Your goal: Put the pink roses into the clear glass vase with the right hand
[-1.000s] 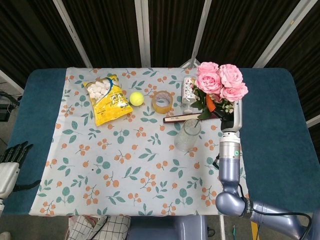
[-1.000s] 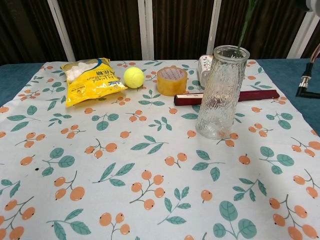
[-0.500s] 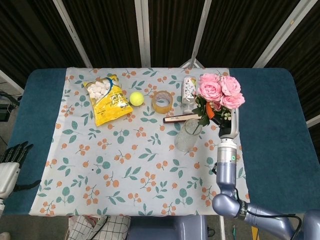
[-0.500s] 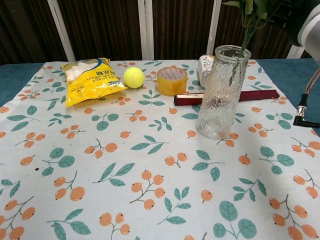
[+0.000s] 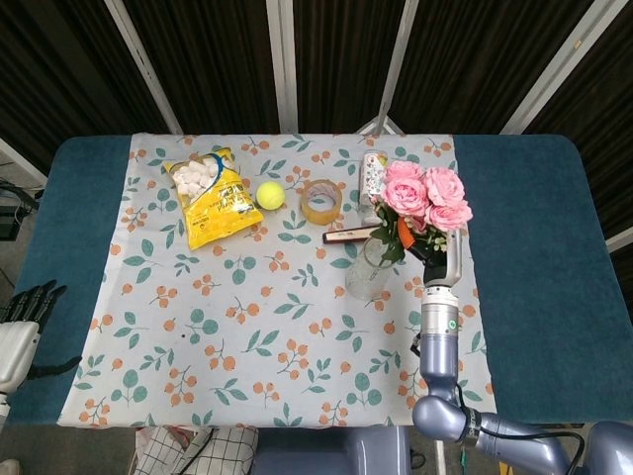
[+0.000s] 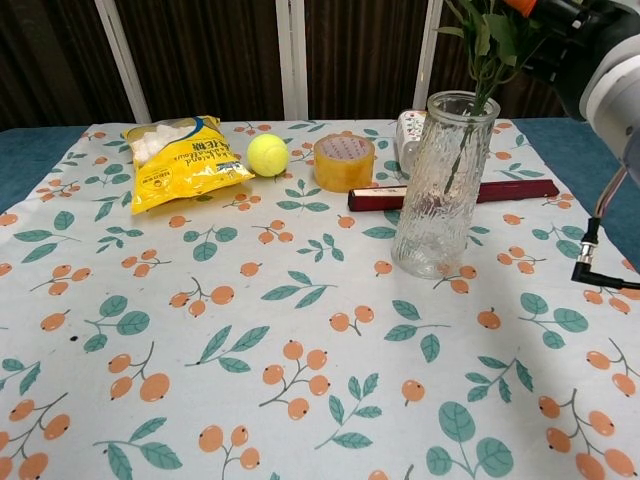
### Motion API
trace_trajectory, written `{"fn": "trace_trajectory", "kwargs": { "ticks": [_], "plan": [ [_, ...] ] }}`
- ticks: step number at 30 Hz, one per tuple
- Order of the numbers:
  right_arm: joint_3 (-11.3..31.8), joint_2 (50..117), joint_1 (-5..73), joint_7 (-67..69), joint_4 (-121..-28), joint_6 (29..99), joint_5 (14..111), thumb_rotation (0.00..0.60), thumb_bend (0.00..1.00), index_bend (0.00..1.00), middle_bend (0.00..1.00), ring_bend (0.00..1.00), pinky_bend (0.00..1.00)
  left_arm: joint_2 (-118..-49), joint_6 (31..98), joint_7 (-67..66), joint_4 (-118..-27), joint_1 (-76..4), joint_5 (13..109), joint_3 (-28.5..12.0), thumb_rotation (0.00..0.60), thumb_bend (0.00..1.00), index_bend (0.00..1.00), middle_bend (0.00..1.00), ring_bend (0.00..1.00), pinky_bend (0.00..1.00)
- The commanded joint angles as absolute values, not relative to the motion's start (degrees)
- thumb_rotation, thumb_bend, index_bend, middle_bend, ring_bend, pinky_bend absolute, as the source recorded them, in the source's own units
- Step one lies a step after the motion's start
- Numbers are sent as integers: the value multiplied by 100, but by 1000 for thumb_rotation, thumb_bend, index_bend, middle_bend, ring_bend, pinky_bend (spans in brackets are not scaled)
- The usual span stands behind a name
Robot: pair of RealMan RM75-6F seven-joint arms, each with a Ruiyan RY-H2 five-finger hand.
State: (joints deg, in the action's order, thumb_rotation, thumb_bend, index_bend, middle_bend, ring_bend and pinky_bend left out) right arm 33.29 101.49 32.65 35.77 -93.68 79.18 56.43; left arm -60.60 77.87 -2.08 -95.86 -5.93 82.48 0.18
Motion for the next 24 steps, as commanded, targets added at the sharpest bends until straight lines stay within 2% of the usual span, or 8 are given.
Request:
{"fn": "trace_trajectory", "kwargs": {
  "ticks": [1, 17, 19, 21, 24],
  "plan": [
    [3299, 10187, 3237, 3534, -9338, 7925, 5702, 600, 473, 529, 553, 522, 361, -6058, 7786, -203, -9583, -593, 8250, 19, 600, 0, 0, 0, 0, 0],
    [3066, 10443, 3127, 3353, -9207, 7812, 5930, 600, 473, 403, 474, 403, 204, -6046, 7770, -184, -9600, -599, 8244, 27, 600, 0, 0, 0, 0, 0],
    [3003, 10452, 3109, 3331, -9173, 7759, 5973, 600, 473, 329, 417, 337, 160, -6042, 7772, -180, -9603, -599, 8245, 28, 600, 0, 0, 0, 0, 0],
    [2943, 10438, 3096, 3326, -9146, 7691, 6030, 600, 471, 177, 298, 219, 92, -6040, 7774, -176, -9605, -598, 8248, 29, 600, 0, 0, 0, 0, 0],
    [2897, 10392, 3068, 3342, -9147, 7589, 6101, 600, 427, 17, 156, 85, 20, -6039, 7780, -162, -9603, -598, 8257, 30, 600, 0, 0, 0, 0, 0]
  ]
}}
